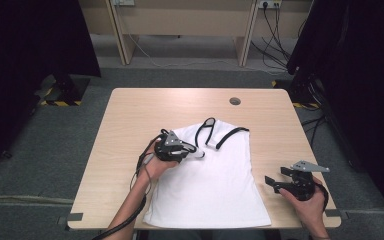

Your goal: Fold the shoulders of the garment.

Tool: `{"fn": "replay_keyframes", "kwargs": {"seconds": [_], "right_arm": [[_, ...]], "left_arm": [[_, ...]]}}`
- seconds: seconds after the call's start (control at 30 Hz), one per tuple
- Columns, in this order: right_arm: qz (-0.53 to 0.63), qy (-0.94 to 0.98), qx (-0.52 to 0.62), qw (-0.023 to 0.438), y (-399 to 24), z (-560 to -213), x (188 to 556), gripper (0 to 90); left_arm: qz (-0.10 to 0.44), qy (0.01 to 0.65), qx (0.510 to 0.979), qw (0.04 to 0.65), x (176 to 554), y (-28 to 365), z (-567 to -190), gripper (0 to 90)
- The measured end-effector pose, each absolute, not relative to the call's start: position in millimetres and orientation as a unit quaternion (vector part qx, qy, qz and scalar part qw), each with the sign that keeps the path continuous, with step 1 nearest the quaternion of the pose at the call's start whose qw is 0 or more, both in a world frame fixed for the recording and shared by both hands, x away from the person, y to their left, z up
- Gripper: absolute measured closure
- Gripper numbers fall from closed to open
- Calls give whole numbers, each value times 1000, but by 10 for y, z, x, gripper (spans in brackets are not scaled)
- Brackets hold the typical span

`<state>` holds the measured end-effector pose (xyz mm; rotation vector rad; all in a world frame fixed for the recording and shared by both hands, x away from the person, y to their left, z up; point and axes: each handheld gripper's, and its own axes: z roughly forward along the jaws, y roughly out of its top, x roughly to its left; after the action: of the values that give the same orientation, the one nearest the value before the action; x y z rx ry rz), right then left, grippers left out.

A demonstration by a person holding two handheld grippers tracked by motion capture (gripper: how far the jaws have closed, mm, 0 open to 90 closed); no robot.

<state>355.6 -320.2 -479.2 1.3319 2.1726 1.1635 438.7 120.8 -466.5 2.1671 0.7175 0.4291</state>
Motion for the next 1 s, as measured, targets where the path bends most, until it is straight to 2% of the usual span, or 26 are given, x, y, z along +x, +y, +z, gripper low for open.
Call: {"fn": "replay_keyframes", "kwargs": {"seconds": [0.13,0.27,0.47,0.7,1.0], "right_arm": [[407,772,459,166,-3170,-4752,3592,200],[402,795,423,164,-2996,-4560,3710,239],[384,841,350,153,-2516,-4276,4041,358],[344,881,294,139,-1856,-4187,4471,454],[294,905,270,147,-1385,-4334,4770,579]], "left_arm": [[181,279,851,407,4297,1328,-4529,571],[182,253,861,402,4252,1338,-4388,500],[173,202,878,397,4312,1109,-4242,446],[144,130,925,326,4536,732,-4293,485],[107,131,940,297,4720,645,-4411,585]]}}
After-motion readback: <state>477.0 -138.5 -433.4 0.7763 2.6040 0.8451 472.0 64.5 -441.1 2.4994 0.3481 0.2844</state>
